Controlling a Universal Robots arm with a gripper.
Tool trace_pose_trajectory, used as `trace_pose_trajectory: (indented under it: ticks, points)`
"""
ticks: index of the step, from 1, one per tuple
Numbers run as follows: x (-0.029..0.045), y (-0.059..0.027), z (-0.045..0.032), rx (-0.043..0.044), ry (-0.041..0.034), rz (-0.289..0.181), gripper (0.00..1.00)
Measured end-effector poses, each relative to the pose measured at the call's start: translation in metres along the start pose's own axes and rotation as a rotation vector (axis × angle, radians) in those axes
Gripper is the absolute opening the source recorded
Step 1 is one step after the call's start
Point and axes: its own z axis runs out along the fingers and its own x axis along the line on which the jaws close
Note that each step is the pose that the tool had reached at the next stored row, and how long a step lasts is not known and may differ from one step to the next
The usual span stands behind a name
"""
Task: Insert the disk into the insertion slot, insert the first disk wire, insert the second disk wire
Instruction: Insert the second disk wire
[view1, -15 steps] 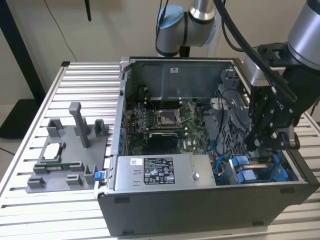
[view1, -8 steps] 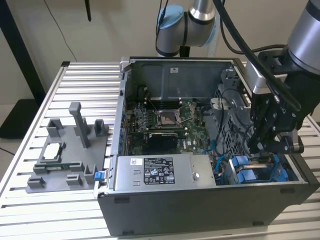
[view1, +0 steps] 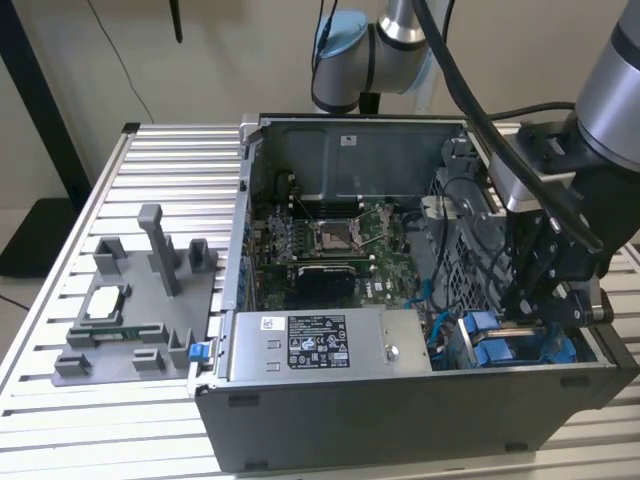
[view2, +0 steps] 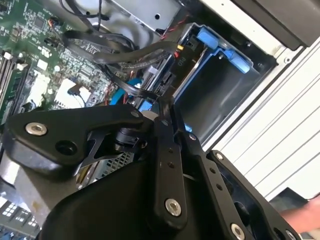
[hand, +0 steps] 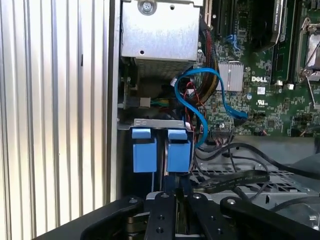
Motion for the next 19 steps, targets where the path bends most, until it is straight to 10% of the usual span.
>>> trace_pose_trajectory:
  ticks: [4,19]
  points:
    - [-0.0023,-0.0004,0.0009,0.0329,0.0003,-0.003,0.0]
    - [-0.0064,-0.0035,0.0062,0.0339,0.0006,0.003,0.0]
